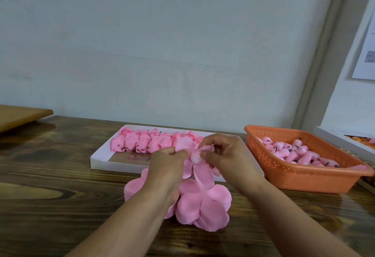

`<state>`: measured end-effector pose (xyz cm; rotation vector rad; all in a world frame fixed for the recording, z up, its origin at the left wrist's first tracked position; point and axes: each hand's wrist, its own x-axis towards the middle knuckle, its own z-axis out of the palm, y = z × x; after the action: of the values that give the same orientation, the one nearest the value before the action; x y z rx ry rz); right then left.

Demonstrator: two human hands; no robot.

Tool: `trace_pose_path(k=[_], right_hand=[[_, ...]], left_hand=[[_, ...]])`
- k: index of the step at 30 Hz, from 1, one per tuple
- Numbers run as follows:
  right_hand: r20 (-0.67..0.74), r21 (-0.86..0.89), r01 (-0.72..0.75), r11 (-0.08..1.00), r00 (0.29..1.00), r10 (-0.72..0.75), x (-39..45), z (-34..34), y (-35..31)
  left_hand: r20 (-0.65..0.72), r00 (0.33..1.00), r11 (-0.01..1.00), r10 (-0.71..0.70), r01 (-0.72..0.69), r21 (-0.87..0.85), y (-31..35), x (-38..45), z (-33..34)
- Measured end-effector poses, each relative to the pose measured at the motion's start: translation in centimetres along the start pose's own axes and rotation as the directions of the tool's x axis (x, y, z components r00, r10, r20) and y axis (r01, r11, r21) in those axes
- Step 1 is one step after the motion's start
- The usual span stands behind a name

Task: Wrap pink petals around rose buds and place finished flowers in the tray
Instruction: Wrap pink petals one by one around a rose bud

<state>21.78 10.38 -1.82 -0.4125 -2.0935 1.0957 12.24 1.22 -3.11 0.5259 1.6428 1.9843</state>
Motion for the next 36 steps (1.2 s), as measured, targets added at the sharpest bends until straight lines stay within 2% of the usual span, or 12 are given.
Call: trace_pose_path(k=[3,10,15,22,27,30,33,36], right_hand=[[0.023,-0.169,0.052,0.984,0.999,-0.049,-0.2,0.1,-0.2],[0.165,-0.358,0.133,0.924,0.983,-0.078,0.1,0.1,-0.7],[0.115,-0.44,0.12,0.89,0.99,-0.077,0.5,0.0,-1.1],[0.164,-0.48,0.159,0.863,0.982,-0.09,0.8,-0.1,-1.3],[0.175,-0.472,0.093,0.877,0.985,-0.011,1.3,-0.3,-0.9],[0.157,-0.444,0.076,0.893,0.988,-0.006,1.3,-0.5,-0.8],[0.147,-0.409,0.078,0.909,0.989,-0.018,1.2,-0.6,-0.6],[0.147,-0.375,0.053,0.926,0.989,0.003,1.3,-0.8,-0.4]], left_hand=[[-0.001,1.0,0.999,0.014,-0.014,0.049,0.2,-0.1,0.1],[0.092,0.995,0.991,0.027,-0.039,0.129,-0.1,-0.3,0.0],[0.153,0.988,0.992,0.012,-0.031,0.122,-0.1,-0.6,0.0],[0.182,0.983,0.985,0.022,-0.053,0.166,0.0,-0.7,-0.1],[0.204,0.979,0.98,0.015,-0.055,0.192,-0.3,-0.6,-0.3],[0.197,0.98,0.991,-0.036,0.008,0.137,-0.3,-0.2,-0.4],[0.25,0.965,0.987,-0.073,0.034,0.157,-0.2,0.3,-0.8],[0.259,0.957,0.992,-0.128,0.119,0.05,-0.3,0.7,-1.2]])
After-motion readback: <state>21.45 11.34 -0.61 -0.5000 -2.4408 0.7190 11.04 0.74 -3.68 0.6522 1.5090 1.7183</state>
